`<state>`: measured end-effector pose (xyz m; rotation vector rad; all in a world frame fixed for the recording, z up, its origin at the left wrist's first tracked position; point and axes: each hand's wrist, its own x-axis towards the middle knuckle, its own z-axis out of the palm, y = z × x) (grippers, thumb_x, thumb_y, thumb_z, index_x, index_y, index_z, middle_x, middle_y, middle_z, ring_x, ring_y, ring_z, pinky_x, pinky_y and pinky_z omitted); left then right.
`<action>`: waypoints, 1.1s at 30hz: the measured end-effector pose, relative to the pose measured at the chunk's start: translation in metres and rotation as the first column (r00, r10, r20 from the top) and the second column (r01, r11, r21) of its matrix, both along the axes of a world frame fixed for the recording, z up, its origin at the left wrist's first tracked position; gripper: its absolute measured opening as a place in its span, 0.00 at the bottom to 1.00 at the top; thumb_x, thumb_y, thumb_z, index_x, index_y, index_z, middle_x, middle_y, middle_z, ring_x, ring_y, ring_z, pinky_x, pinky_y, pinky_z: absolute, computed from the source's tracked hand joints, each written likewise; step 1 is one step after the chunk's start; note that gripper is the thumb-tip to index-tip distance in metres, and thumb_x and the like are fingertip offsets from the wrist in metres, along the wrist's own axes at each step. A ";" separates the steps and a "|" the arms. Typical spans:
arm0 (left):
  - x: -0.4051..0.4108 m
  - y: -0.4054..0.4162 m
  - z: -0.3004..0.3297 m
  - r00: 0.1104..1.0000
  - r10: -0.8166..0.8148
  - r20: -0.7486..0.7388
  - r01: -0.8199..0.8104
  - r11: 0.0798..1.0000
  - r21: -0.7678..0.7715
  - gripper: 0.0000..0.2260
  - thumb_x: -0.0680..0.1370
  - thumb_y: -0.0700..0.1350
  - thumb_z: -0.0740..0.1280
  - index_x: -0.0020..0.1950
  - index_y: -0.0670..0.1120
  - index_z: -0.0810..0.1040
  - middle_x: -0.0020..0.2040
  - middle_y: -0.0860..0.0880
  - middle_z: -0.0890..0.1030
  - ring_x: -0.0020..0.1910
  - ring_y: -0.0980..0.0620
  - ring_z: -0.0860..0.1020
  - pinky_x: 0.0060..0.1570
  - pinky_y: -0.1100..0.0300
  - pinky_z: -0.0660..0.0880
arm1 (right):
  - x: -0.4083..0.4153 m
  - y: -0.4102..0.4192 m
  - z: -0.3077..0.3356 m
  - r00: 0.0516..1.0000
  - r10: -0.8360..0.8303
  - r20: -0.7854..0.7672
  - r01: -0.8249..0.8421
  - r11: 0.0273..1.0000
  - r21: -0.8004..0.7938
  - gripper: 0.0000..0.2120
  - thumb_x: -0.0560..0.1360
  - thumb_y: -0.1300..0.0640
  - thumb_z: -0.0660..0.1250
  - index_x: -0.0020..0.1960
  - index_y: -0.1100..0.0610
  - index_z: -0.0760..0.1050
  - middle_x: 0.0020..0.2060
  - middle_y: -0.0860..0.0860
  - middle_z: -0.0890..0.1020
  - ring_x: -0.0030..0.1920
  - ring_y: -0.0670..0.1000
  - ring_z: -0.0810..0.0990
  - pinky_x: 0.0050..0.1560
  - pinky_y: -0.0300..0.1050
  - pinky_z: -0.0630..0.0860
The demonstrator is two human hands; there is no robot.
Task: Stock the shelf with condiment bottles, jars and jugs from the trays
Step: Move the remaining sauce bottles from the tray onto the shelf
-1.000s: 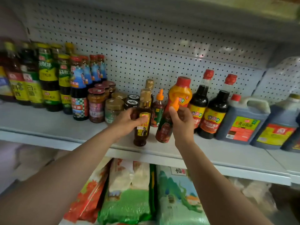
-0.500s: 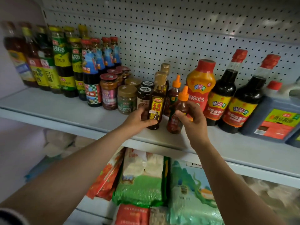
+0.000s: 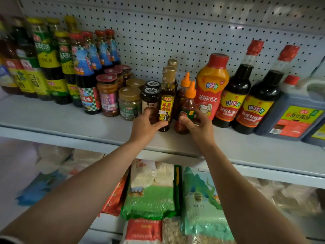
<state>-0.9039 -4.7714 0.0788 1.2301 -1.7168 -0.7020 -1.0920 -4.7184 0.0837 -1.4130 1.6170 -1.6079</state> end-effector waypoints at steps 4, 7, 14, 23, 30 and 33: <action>-0.002 0.002 0.000 0.997 0.038 -0.072 -0.037 0.999 0.019 0.23 0.68 0.50 0.80 0.57 0.46 0.75 0.50 0.53 0.82 0.46 0.57 0.80 0.42 0.73 0.71 | 0.001 -0.001 -0.002 0.999 -0.024 -0.048 0.024 1.000 -0.001 0.26 0.72 0.46 0.76 0.67 0.52 0.76 0.55 0.46 0.82 0.55 0.44 0.79 0.54 0.43 0.78; -0.003 0.002 -0.002 0.997 0.062 -0.048 -0.061 0.998 0.026 0.22 0.68 0.52 0.79 0.56 0.45 0.76 0.47 0.54 0.82 0.44 0.57 0.80 0.40 0.70 0.71 | -0.004 -0.001 -0.007 0.999 -0.011 -0.046 0.012 1.000 0.029 0.28 0.72 0.48 0.76 0.70 0.53 0.74 0.59 0.48 0.81 0.58 0.45 0.79 0.54 0.39 0.76; -0.012 -0.005 -0.003 0.993 0.119 0.014 -0.119 0.992 0.029 0.16 0.70 0.53 0.77 0.49 0.46 0.76 0.42 0.55 0.80 0.42 0.53 0.79 0.42 0.59 0.71 | -0.003 -0.008 -0.006 0.998 -0.052 -0.045 0.054 0.997 0.052 0.29 0.71 0.48 0.77 0.68 0.55 0.74 0.56 0.48 0.82 0.55 0.43 0.79 0.52 0.37 0.77; -0.016 -0.006 -0.005 0.981 0.176 0.078 -0.178 0.984 0.028 0.12 0.72 0.54 0.75 0.44 0.48 0.77 0.45 0.48 0.84 0.48 0.46 0.80 0.47 0.54 0.74 | 0.007 -0.013 -0.002 0.989 -0.128 -0.075 0.132 0.989 0.061 0.28 0.71 0.49 0.77 0.66 0.57 0.72 0.52 0.46 0.79 0.51 0.45 0.78 0.43 0.29 0.70; -0.018 -0.011 -0.005 0.978 0.187 0.095 -0.195 0.977 0.081 0.14 0.72 0.57 0.75 0.44 0.46 0.81 0.45 0.47 0.84 0.47 0.46 0.80 0.44 0.56 0.72 | 0.003 -0.012 -0.001 0.985 -0.133 -0.113 0.142 0.987 0.076 0.25 0.71 0.50 0.78 0.62 0.55 0.73 0.51 0.47 0.80 0.49 0.46 0.79 0.44 0.34 0.73; -0.020 -0.012 -0.005 0.976 0.195 0.100 -0.203 0.976 0.084 0.13 0.72 0.57 0.75 0.42 0.47 0.81 0.43 0.46 0.84 0.45 0.45 0.80 0.43 0.56 0.72 | 0.003 -0.013 -0.002 0.981 -0.147 -0.123 0.157 0.985 0.076 0.24 0.70 0.50 0.78 0.61 0.54 0.73 0.48 0.47 0.80 0.46 0.44 0.78 0.44 0.37 0.73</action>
